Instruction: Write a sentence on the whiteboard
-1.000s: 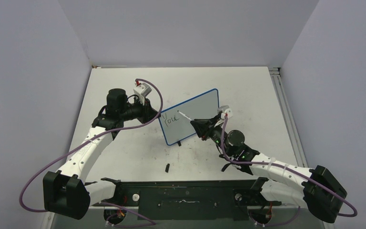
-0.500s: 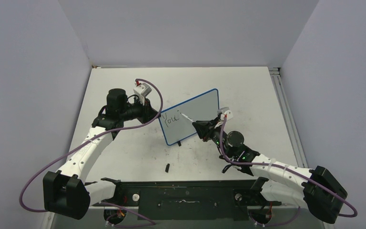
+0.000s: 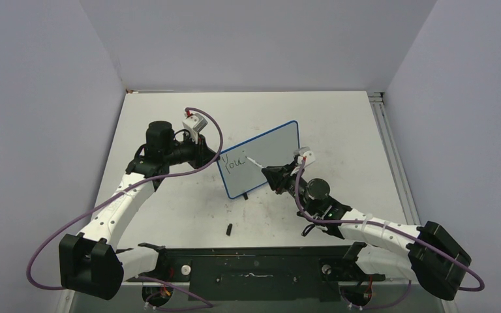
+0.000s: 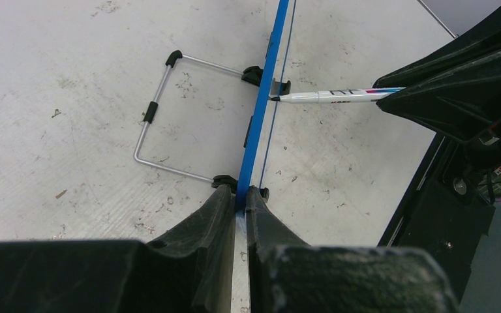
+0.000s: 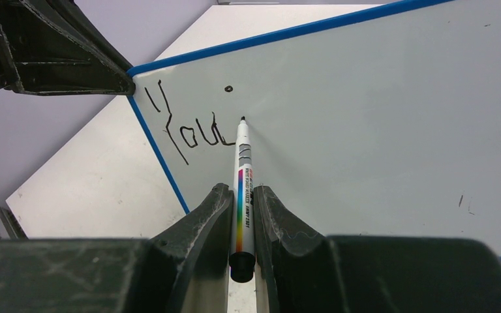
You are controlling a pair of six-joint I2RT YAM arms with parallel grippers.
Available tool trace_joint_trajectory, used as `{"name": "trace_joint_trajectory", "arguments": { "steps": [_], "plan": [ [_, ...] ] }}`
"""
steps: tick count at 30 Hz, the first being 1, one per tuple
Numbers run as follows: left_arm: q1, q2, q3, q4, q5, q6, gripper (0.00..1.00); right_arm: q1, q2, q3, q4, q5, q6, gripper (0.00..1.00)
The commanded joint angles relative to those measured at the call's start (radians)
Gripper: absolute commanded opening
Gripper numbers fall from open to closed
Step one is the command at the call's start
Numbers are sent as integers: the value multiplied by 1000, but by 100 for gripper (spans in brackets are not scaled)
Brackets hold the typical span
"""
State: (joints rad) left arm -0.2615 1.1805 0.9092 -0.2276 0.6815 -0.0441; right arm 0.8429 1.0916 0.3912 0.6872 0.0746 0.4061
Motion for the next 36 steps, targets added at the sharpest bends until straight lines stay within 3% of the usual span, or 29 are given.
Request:
{"name": "trace_joint_trajectory", "arguments": {
  "steps": [1, 36],
  "plan": [
    [-1, 8, 8, 3, 25, -9, 0, -9, 16, 23, 67, 6, -8, 5],
    [-1, 6, 9, 3, 27, -10, 0, -14, -9, -39, 3, 44, 30, 5]
  ]
}}
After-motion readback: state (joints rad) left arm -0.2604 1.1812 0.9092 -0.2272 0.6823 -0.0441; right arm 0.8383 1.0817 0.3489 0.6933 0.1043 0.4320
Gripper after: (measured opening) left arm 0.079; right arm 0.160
